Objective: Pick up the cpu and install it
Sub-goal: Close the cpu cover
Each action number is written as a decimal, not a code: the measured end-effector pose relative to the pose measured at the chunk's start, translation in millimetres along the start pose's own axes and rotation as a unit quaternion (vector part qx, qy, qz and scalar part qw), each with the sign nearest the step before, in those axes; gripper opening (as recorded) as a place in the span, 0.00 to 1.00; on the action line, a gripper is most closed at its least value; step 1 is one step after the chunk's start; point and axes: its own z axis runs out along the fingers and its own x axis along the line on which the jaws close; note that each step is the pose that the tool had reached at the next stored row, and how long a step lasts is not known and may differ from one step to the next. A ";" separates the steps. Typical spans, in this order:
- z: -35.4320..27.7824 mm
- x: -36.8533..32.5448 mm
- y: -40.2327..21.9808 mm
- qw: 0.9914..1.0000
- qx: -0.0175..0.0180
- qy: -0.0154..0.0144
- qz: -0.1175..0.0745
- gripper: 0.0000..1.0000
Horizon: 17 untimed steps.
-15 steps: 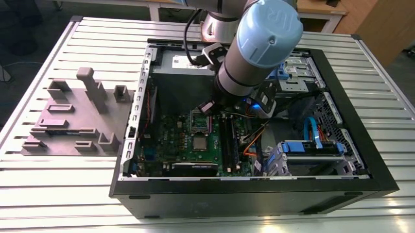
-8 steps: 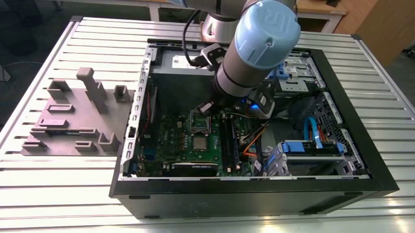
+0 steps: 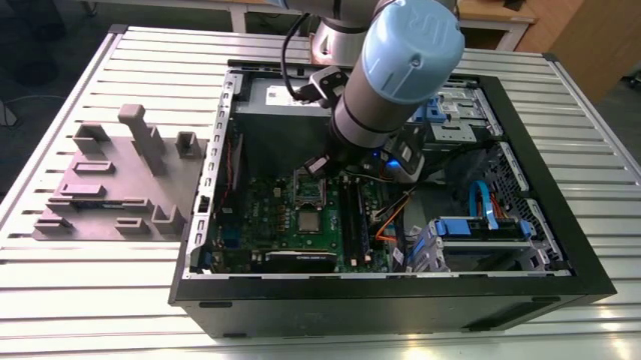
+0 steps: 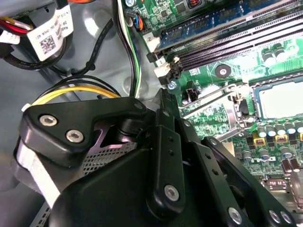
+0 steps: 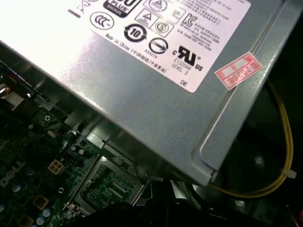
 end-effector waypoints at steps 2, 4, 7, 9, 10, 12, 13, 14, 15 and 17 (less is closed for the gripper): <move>-0.7 -0.2 0.4 1.000 0.003 0.002 0.000 0.11; -1.3 -0.2 0.4 1.000 0.007 0.004 0.001 0.11; -2.5 -0.2 0.8 1.000 0.012 0.007 0.001 0.11; -3.7 -0.3 1.2 1.000 0.013 0.008 0.001 0.11; -4.3 -0.4 1.4 1.000 0.013 0.008 0.001 0.11; -5.5 -0.5 1.8 1.000 0.013 0.009 0.002 0.11; -6.3 -0.6 2.0 1.000 0.014 0.009 0.002 0.11; -7.0 -0.7 2.3 1.000 0.014 0.009 0.002 0.11; -7.5 -0.7 2.4 1.000 0.014 0.009 0.002 0.11; -8.3 -0.8 2.7 1.000 0.015 0.010 0.002 0.11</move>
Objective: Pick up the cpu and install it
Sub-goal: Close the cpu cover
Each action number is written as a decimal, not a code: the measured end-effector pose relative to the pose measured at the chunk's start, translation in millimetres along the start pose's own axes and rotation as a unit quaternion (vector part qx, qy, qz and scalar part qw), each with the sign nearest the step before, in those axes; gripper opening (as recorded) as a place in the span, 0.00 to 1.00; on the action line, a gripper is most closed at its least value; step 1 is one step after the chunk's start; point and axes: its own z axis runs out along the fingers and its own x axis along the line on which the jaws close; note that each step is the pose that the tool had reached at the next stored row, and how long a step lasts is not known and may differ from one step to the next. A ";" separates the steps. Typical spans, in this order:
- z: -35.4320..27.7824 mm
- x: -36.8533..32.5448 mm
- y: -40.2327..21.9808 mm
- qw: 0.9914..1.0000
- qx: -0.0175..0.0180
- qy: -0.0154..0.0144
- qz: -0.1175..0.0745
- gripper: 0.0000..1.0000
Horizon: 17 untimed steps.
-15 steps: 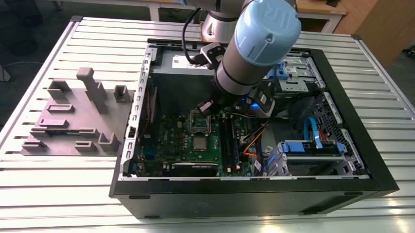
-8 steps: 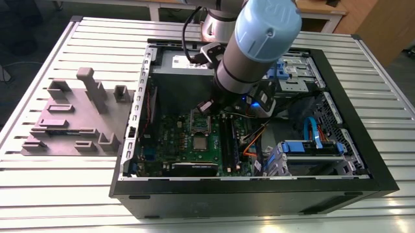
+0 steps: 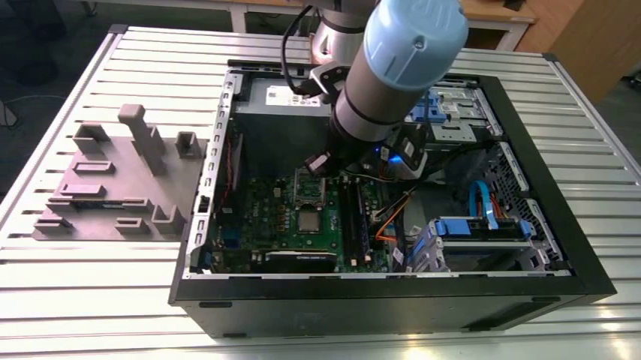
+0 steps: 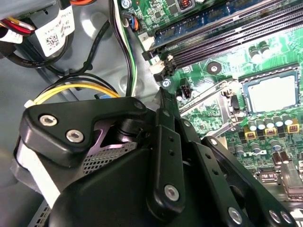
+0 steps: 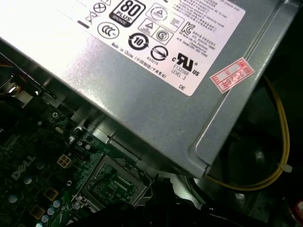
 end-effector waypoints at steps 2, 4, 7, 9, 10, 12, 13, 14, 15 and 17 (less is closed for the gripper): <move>-0.8 0.0 0.2 1.000 0.001 0.001 0.000 0.11; -1.4 -0.1 0.4 1.000 0.004 0.003 0.000 0.11; -2.4 -0.1 0.6 1.000 0.010 0.006 0.001 0.11; -3.5 -0.2 0.9 1.000 0.013 0.008 0.001 0.11; -4.3 -0.2 1.1 1.000 0.014 0.009 0.002 0.11; -5.7 -0.3 1.6 1.000 0.015 0.010 0.002 0.11; -6.5 -0.4 1.8 1.000 0.016 0.011 0.002 0.11; -7.3 -0.5 2.0 1.000 0.017 0.011 0.002 0.11; -8.2 -0.5 2.3 1.000 0.018 0.012 0.002 0.11; -10.0 -0.6 2.8 1.000 0.019 0.012 0.002 0.11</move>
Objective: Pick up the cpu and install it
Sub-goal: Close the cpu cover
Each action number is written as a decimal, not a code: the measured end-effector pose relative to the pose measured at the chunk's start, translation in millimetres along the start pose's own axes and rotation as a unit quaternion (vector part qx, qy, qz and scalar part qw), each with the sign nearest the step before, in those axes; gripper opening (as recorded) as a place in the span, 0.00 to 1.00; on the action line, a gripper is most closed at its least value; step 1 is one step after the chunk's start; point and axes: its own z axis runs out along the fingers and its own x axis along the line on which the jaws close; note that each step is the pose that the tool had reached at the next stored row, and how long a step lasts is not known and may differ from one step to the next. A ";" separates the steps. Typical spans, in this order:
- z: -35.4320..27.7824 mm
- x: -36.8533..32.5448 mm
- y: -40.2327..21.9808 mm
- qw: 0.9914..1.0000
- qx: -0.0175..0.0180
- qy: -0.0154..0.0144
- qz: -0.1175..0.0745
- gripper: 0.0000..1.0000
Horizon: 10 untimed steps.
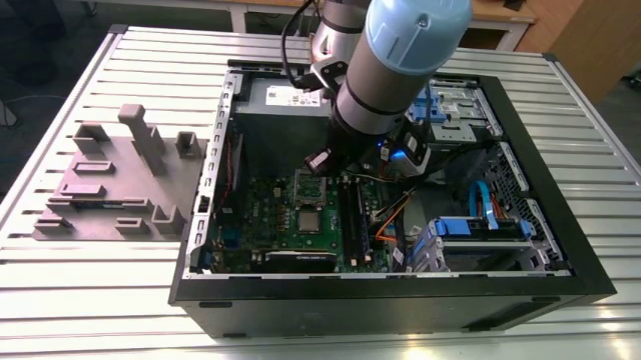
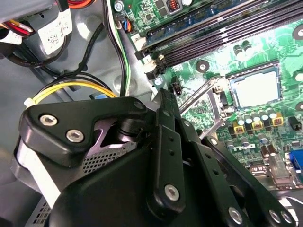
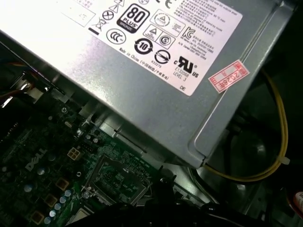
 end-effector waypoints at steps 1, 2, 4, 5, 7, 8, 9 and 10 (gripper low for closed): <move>-0.9 0.0 0.3 1.000 0.000 0.000 0.000 0.11; -1.7 0.0 0.5 1.000 0.001 0.000 0.000 0.11; -3.2 0.1 1.0 1.000 0.001 0.001 0.000 0.11; -3.9 0.1 1.2 1.000 0.001 0.001 0.000 0.11; -5.4 0.7 2.1 1.000 0.001 0.001 0.000 0.11; -5.8 0.9 2.3 1.000 0.001 0.001 0.000 0.11; -6.2 1.2 2.5 1.000 0.001 0.001 0.000 0.11; -6.5 1.4 2.8 1.000 0.001 0.001 0.000 0.11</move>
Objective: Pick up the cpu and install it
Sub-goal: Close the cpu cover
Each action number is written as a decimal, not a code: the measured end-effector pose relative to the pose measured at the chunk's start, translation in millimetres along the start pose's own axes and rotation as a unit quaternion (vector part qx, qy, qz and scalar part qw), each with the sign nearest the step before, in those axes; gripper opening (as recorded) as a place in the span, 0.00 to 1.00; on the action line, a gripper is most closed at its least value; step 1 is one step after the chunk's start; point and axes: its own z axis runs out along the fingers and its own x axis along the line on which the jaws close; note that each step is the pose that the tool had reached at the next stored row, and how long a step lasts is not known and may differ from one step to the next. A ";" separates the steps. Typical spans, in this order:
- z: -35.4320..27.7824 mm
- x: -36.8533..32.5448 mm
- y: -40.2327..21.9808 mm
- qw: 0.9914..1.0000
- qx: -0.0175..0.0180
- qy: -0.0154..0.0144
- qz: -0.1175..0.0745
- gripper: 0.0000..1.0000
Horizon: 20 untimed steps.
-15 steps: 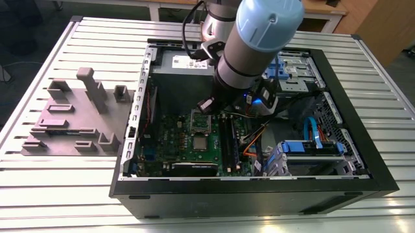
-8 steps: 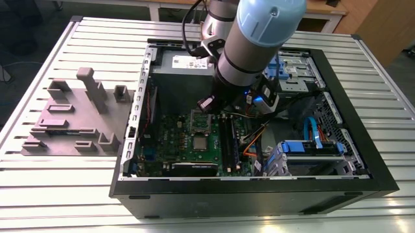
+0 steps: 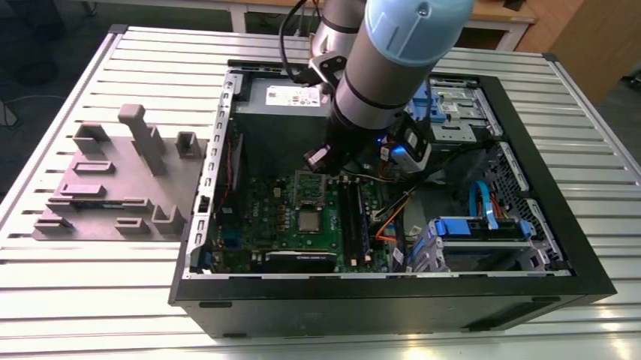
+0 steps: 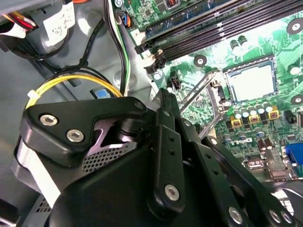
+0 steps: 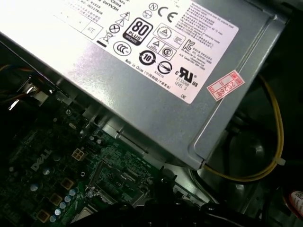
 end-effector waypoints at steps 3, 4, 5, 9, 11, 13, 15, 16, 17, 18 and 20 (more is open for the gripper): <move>-1.3 0.5 0.6 1.000 0.000 0.000 0.000 0.11; -1.7 0.5 0.8 1.000 0.000 0.000 0.000 0.11; -2.0 0.6 1.0 1.000 0.000 0.000 0.000 0.11; -3.7 0.8 1.5 1.000 0.000 0.000 -0.001 0.11; -4.5 0.8 1.8 1.000 0.000 0.000 -0.001 0.11; -5.1 0.8 1.9 1.000 0.000 0.001 -0.002 0.11; -5.8 0.8 2.1 1.000 0.000 0.001 -0.003 0.11; -6.0 0.8 2.2 1.000 0.000 0.001 -0.003 0.11; -6.2 0.8 2.3 1.000 0.000 0.001 -0.004 0.11; -6.3 0.9 2.4 1.000 0.000 0.001 -0.005 0.11; -6.5 1.1 2.5 1.000 0.000 0.003 -0.010 0.11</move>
